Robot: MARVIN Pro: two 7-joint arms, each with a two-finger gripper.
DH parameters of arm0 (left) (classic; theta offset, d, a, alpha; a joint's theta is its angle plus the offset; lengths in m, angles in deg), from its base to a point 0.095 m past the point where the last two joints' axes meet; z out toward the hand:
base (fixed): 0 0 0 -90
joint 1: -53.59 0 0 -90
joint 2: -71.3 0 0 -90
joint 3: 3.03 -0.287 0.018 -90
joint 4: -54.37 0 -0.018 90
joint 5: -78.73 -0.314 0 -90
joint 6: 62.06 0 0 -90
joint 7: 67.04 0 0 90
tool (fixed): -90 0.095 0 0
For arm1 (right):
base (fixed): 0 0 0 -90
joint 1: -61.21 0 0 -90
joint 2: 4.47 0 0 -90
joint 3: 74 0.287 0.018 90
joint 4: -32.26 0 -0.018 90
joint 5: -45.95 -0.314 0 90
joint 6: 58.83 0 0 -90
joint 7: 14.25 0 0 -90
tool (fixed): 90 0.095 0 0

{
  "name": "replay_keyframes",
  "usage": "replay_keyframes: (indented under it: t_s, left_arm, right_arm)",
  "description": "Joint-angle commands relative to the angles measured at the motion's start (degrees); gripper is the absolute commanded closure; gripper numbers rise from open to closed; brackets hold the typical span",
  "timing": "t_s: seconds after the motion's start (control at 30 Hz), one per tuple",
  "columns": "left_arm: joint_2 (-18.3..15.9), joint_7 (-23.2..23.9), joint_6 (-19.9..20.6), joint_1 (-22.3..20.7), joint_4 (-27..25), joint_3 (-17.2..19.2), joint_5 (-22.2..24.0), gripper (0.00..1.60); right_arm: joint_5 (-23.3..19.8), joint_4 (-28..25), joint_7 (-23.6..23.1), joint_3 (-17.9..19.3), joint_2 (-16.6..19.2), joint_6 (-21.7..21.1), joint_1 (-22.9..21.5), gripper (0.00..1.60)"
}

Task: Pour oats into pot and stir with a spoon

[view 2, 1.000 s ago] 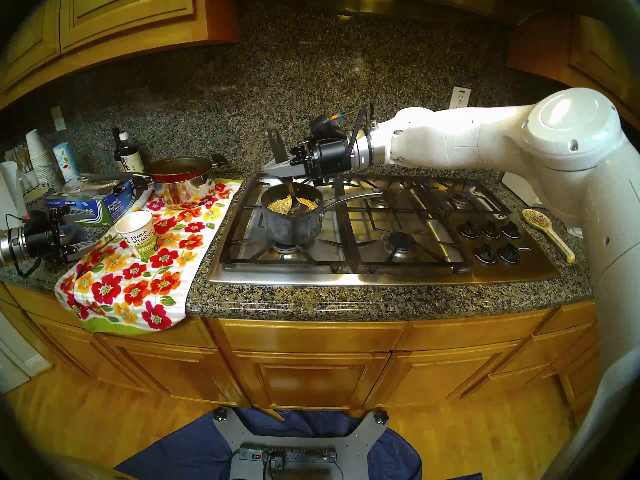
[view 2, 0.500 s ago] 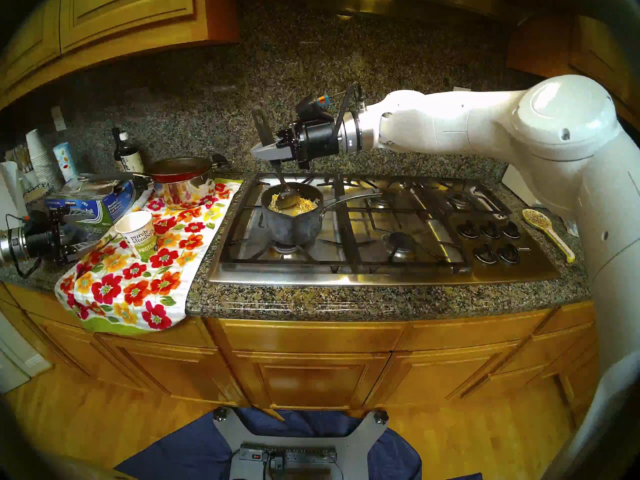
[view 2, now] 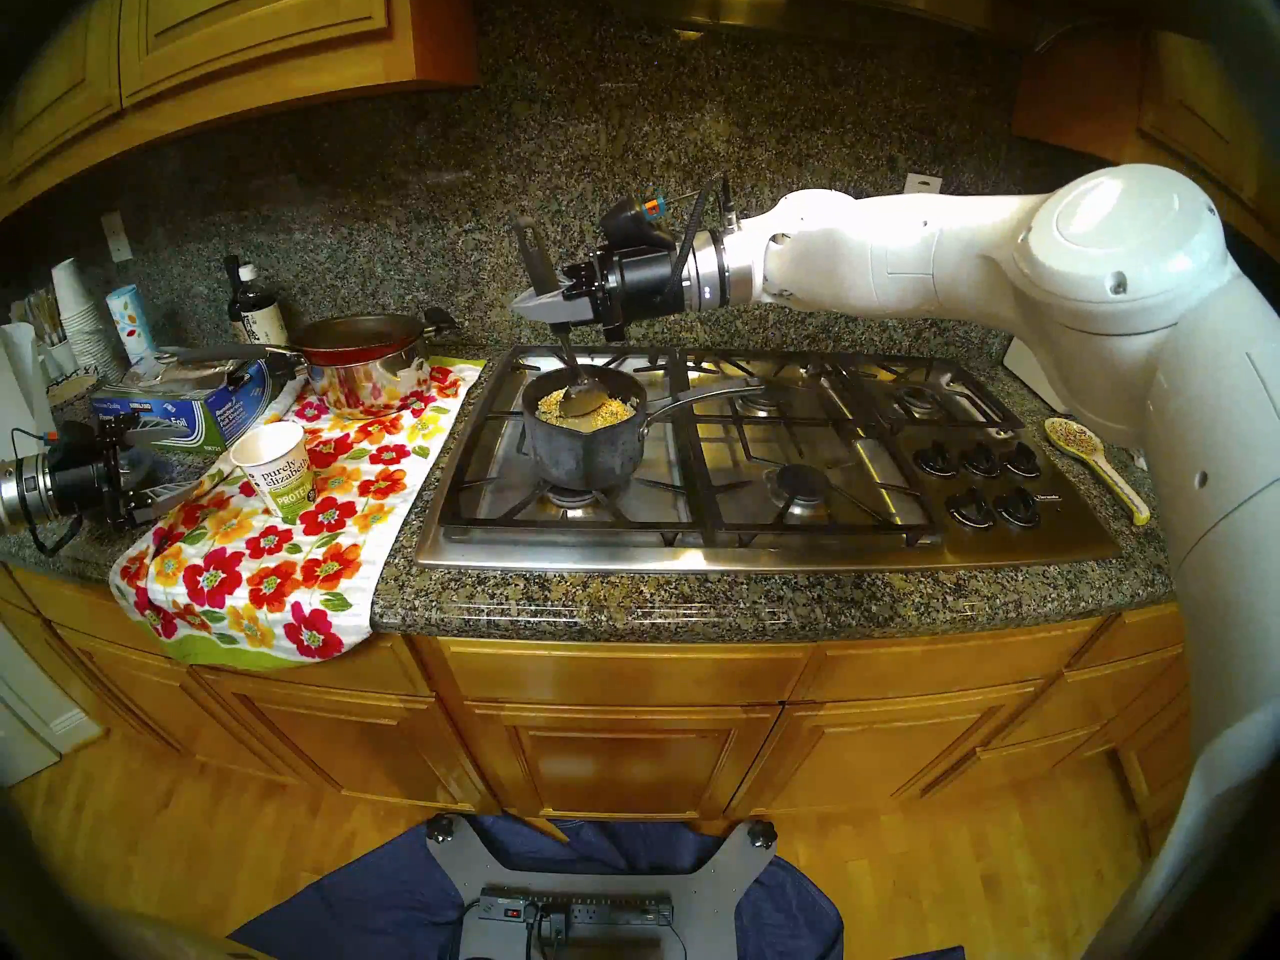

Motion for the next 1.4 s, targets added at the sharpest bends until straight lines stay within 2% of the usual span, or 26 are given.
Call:
replay_keyframes:
  t_s: [0.0,0.2,0.53,0.77,0.93,1.37]
  left_arm:
    - [-1.3,0.2,-0.1,-1.5,-0.3,0.9,1.4,0.0]
    - [-1.3,0.2,-0.1,-1.5,-0.3,0.8,1.5,0.0]
    - [-1.3,0.2,-0.1,-1.2,-0.5,0.8,1.4,0.0]
    - [-1.3,0.2,-0.1,-1.1,-0.7,0.9,1.2,0.0]
    - [-1.3,0.2,-0.1,-1.0,-0.7,0.9,1.2,0.0]
    - [-1.4,0.2,-0.1,-1.1,-0.6,0.9,1.3,0.0]
  right_arm:
    - [-1.2,2.1,0.6,1.2,0.2,0.7,0.2,1.6]
    - [-0.9,1.7,0.2,1.0,0.6,0.6,0.6,1.6]
    - [-0.2,-5.0,-0.6,0.4,4.4,0.3,-2.8,1.6]
    - [-0.2,-7.3,-1.0,0.0,6.5,-1.1,-5.3,1.6]
    - [-1.3,-7.1,0.3,0.1,6.8,-3.6,-6.1,1.6]
    - [-7.6,-2.5,6.6,3.0,5.7,-11.0,-2.9,1.6]
